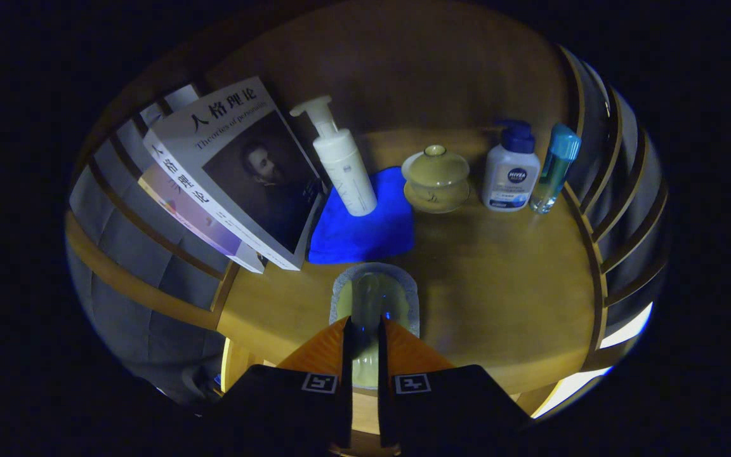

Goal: Pull open the drawer, take out the items inside it, and place them on the countertop above the cabinet.

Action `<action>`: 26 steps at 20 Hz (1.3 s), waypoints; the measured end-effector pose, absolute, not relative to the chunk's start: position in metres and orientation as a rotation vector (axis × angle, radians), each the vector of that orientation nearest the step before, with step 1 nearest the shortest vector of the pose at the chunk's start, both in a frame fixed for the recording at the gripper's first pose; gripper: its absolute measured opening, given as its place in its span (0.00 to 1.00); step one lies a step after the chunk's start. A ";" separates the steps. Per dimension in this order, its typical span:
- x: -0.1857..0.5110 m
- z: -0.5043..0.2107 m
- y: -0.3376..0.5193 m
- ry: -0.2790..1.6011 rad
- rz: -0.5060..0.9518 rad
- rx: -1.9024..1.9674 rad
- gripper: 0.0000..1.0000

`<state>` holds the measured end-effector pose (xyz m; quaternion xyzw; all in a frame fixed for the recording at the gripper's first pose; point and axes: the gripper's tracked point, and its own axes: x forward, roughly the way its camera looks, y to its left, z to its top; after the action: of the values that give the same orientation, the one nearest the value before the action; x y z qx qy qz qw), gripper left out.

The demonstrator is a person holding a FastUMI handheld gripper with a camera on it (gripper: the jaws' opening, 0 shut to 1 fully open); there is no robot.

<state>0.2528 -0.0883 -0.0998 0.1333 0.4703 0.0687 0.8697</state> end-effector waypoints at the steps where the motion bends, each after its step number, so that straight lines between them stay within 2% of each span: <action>1: 0.253 -0.103 -0.088 0.996 0.141 0.285 0.18; 4: 0.256 -0.108 -0.090 1.002 0.134 0.282 0.22; 7: 0.256 -0.103 -0.094 0.961 0.122 0.249 0.30; 8: 0.254 -0.099 -0.097 0.940 0.111 0.230 0.38; 11: 0.243 -0.073 -0.100 0.825 0.092 0.182 1.00; 20: 0.126 -0.008 -0.061 0.451 0.132 0.120 0.98; 26: 0.051 0.005 -0.060 0.184 -0.013 0.063 0.98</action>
<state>0.0515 -0.0602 0.0052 0.0313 0.0918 -0.0064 0.9953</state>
